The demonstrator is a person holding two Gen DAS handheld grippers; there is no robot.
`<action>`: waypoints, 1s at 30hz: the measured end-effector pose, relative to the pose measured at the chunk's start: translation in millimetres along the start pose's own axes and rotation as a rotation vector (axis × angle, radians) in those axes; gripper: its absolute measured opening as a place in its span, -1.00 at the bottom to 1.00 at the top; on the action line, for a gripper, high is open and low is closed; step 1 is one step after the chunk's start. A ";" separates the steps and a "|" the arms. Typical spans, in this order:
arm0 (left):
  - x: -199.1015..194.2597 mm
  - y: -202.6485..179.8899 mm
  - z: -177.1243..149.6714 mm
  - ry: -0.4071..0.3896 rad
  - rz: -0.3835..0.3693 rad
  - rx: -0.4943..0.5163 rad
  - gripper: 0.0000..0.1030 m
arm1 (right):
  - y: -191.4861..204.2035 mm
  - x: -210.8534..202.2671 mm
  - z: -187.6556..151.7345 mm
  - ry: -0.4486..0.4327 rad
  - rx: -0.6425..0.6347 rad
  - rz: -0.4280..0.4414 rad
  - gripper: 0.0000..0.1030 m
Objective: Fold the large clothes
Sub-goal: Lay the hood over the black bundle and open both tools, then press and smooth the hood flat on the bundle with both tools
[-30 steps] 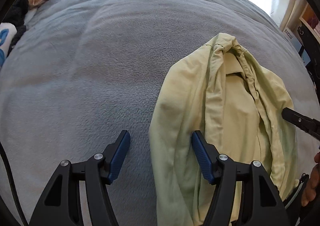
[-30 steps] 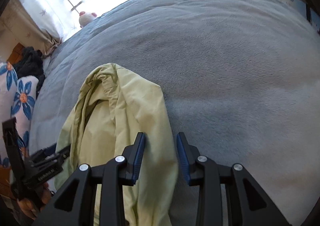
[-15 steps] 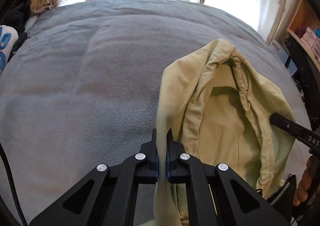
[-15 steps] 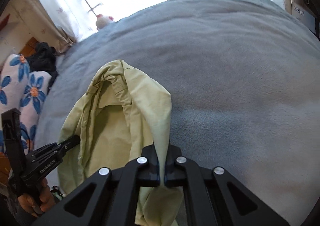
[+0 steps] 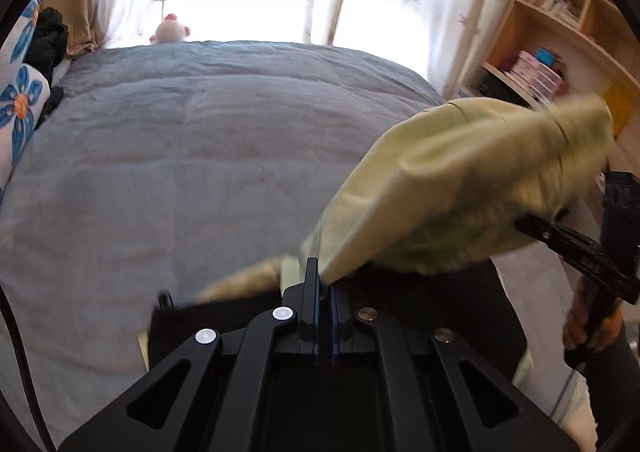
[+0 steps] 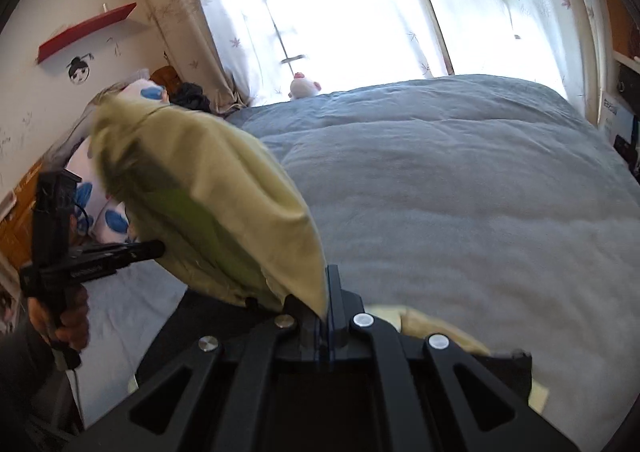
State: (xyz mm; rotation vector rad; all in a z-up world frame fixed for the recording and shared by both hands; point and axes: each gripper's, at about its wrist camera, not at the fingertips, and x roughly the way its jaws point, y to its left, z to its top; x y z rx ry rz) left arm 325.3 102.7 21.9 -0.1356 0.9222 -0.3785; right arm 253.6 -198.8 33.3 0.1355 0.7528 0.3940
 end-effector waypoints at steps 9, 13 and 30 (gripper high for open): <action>23.5 -3.8 -142.7 0.248 0.032 0.017 -0.96 | -18.6 5.0 -128.1 0.264 0.144 -0.178 -0.82; 15.7 -3.8 -164.7 0.276 0.016 -0.017 -0.95 | -14.1 -22.3 -151.6 0.271 0.208 -0.131 -0.80; -32.6 -43.6 -177.5 0.202 -0.076 -0.049 -0.50 | 44.6 -67.2 -166.9 0.266 0.219 -0.004 -0.35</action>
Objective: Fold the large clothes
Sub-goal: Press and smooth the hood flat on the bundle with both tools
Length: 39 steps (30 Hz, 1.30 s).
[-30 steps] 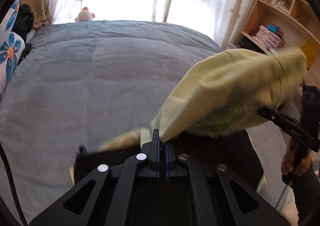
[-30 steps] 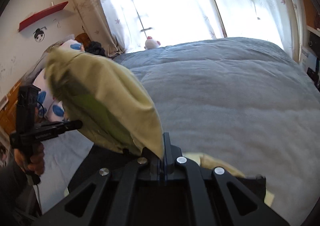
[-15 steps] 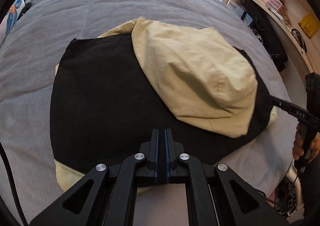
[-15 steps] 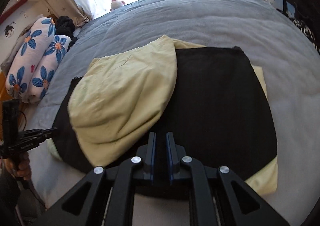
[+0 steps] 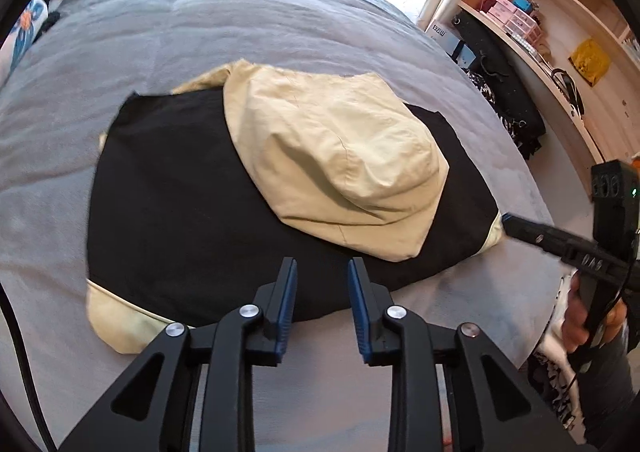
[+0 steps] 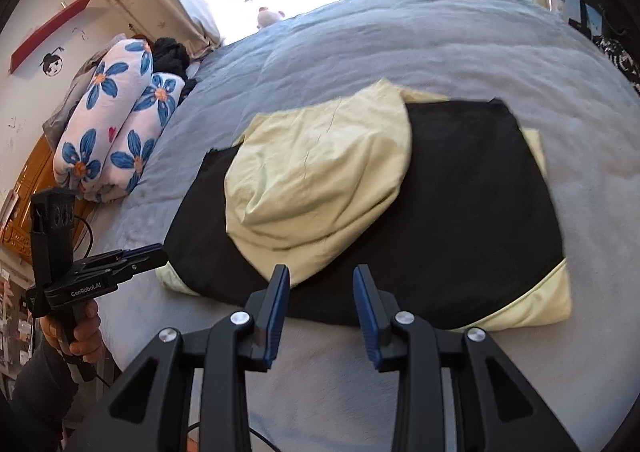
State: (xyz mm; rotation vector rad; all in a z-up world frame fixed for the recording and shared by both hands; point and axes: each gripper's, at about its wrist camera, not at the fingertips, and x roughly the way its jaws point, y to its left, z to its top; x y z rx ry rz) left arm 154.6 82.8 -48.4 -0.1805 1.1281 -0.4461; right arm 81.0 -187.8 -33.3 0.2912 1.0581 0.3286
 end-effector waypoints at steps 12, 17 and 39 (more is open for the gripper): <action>81.0 6.2 5.6 0.037 -0.120 -0.162 -0.32 | -6.6 82.7 -3.0 0.098 0.152 0.113 -0.35; 108.0 10.9 7.5 0.031 -0.184 -0.247 -0.40 | -11.1 105.1 2.4 0.098 0.197 0.147 -0.35; 82.6 -17.6 -11.4 -0.052 0.078 -0.083 -0.67 | 26.0 101.8 -12.1 0.096 0.106 0.067 -0.50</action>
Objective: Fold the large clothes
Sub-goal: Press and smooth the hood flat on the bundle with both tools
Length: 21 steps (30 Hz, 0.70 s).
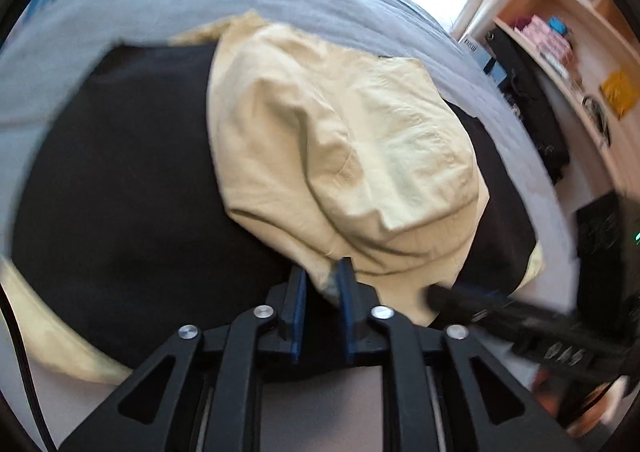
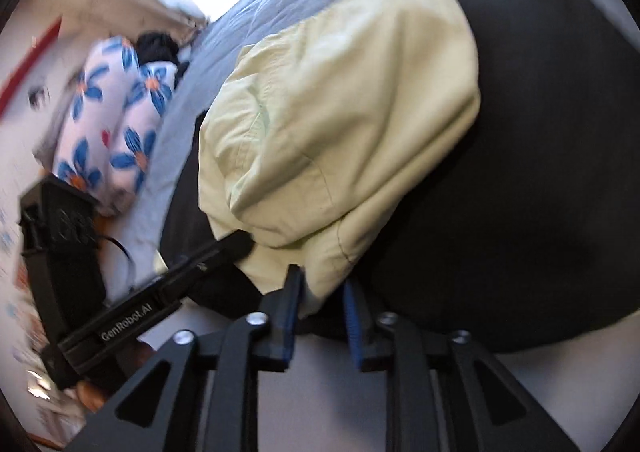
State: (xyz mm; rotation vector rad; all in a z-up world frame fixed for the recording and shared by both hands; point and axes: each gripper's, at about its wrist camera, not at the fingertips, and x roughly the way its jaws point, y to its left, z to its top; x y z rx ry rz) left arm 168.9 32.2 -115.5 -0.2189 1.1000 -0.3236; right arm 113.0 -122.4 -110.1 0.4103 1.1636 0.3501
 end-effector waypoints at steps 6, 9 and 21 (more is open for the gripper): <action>-42.1 -9.5 14.9 -0.123 0.046 0.031 -0.62 | 13.0 -56.5 19.4 -0.156 -0.093 -0.055 -0.50; -46.7 -10.2 34.1 -0.173 0.032 0.019 -0.62 | 26.8 -57.5 39.5 -0.232 -0.137 -0.051 -0.50; 28.8 10.3 69.0 -0.095 0.091 -0.063 -0.63 | 12.8 24.4 73.7 -0.175 -0.200 -0.192 -0.60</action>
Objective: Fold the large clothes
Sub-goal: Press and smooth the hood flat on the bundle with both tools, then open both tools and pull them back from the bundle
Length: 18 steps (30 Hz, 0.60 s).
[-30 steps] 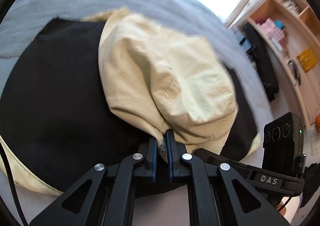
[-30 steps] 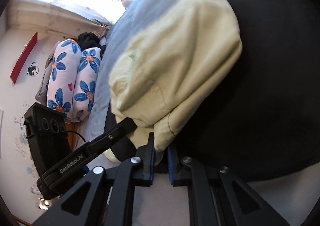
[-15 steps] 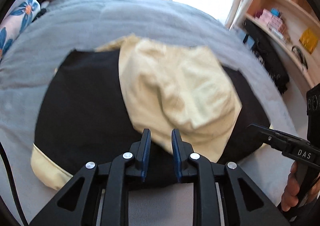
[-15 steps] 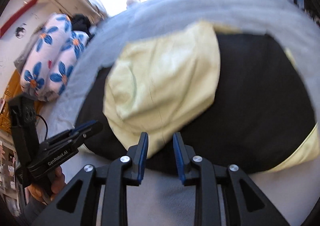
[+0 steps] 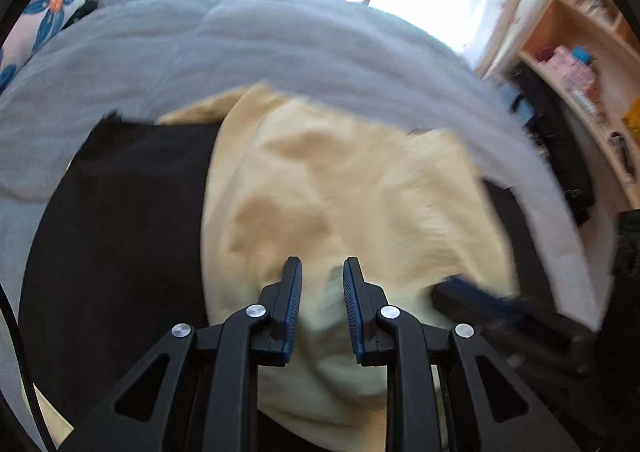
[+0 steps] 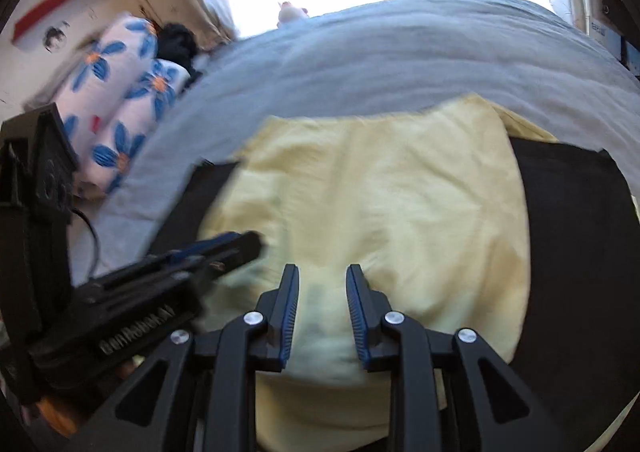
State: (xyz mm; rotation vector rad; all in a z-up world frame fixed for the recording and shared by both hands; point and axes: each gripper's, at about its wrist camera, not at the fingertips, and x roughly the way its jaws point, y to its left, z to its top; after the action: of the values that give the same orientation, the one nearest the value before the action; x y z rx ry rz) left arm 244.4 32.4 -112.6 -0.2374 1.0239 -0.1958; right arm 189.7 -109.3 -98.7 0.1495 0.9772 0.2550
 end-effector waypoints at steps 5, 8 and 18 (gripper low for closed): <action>13.2 17.1 -12.5 0.007 -0.015 0.000 -0.65 | -56.6 -5.2 -18.5 -0.003 0.079 -0.063 -1.00; 13.7 16.2 -13.4 0.005 -0.010 0.005 -0.65 | -65.0 -7.9 -22.2 -0.010 0.090 -0.047 -1.00; 5.0 7.6 -8.3 0.027 0.022 0.011 -0.59 | -58.5 -9.4 -15.1 0.003 0.128 -0.062 -0.95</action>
State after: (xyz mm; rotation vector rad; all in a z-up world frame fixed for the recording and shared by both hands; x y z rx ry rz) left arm 240.1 37.5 -123.0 -0.2139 1.0511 -0.1847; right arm 180.7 -167.9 -113.6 0.2352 0.9998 0.1355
